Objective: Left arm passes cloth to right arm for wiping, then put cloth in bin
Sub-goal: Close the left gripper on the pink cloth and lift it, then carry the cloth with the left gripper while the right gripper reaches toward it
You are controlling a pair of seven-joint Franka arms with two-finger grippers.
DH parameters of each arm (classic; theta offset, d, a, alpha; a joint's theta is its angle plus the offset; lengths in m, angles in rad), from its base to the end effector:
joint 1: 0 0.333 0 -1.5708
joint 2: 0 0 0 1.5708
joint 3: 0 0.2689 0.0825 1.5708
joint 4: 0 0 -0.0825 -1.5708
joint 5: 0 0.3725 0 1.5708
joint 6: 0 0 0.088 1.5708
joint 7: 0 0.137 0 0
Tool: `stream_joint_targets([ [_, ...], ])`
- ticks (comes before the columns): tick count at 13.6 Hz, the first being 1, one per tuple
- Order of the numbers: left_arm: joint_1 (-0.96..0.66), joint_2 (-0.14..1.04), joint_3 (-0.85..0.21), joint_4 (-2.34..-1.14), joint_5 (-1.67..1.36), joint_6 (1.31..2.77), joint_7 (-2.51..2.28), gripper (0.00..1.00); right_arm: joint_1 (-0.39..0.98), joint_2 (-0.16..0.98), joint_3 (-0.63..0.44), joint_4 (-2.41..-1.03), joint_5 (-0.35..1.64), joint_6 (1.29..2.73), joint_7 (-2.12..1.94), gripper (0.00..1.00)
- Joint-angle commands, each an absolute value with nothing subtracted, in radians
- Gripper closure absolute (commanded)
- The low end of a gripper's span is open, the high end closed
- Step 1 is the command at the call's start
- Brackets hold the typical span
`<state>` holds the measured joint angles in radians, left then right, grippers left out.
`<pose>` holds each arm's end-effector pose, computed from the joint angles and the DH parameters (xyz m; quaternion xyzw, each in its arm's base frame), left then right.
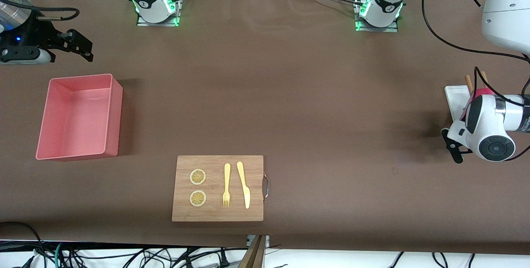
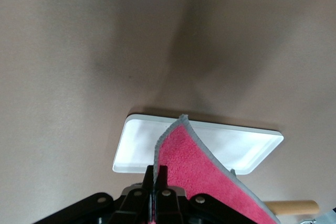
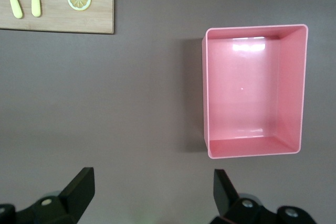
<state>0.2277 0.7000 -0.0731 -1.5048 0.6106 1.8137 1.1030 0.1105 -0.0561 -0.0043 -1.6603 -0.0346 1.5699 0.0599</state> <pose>0.6076 0.1635 0.1854 -0.7824 0.5406 0.2948 0.0929 0.5231 0.0510 0.5363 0.9994 0.0234 -0.0157 0.0185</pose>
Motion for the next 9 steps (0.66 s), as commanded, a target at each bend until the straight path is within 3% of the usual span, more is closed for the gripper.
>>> stream_joint_targets([
  [1, 0.180, 0.597, -0.098, -1.500, 0.603, 1.714, 1.127, 1.00, 0.107, -0.031, -0.009, -1.640, -0.046, 1.566, 0.046, 0.00],
  [5, 0.167, 0.459, -0.182, -1.482, 0.537, 1.649, 1.111, 1.00, 0.110, 0.033, -0.009, -1.638, -0.041, 1.557, 0.046, 0.00],
  [9, 0.146, 0.434, -0.288, -1.356, 0.403, 1.491, 1.069, 1.00, 0.104, 0.006, -0.009, -1.605, 0.015, 1.490, -0.026, 0.00],
])
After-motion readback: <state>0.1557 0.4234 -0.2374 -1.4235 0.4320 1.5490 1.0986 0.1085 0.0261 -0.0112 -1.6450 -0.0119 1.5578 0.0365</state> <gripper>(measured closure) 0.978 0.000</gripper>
